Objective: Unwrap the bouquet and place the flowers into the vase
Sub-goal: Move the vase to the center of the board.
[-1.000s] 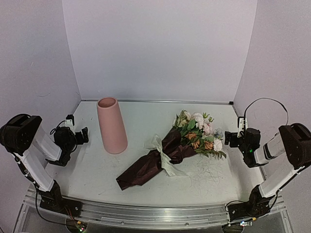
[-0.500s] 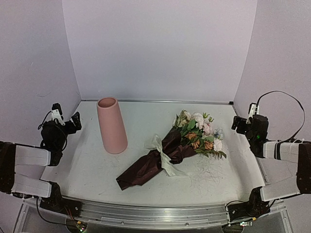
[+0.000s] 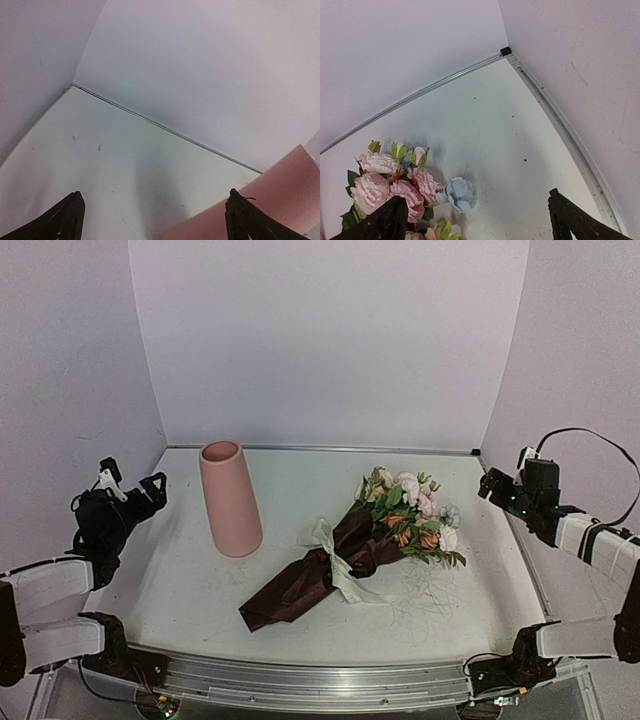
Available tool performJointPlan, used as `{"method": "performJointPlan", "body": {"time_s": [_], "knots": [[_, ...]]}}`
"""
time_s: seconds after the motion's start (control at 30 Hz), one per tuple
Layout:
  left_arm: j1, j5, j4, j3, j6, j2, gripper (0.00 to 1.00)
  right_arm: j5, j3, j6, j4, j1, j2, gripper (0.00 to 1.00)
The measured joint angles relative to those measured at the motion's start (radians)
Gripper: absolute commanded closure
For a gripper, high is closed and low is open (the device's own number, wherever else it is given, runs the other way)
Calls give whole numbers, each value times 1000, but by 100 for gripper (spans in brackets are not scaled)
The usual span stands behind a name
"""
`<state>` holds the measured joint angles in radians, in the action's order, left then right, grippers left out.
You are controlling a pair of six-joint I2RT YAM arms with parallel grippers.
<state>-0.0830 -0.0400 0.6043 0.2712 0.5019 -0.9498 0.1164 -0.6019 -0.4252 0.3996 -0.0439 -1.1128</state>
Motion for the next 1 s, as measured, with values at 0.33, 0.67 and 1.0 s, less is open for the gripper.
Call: {"method": "performJointPlan", "body": {"time_s": [0.33, 0.67, 1.0], "knots": [[-32, -261, -86, -2, 210, -6, 0, -115, 0, -108, -192, -173, 29, 2], [-254, -192, -249, -6, 203, 98, 0, -85, -43, -253, -249, -456, -56, 2], [-363, -60, -319, -7, 131, 69, 0, -16, -148, -425, -197, -674, -227, 2]]}}
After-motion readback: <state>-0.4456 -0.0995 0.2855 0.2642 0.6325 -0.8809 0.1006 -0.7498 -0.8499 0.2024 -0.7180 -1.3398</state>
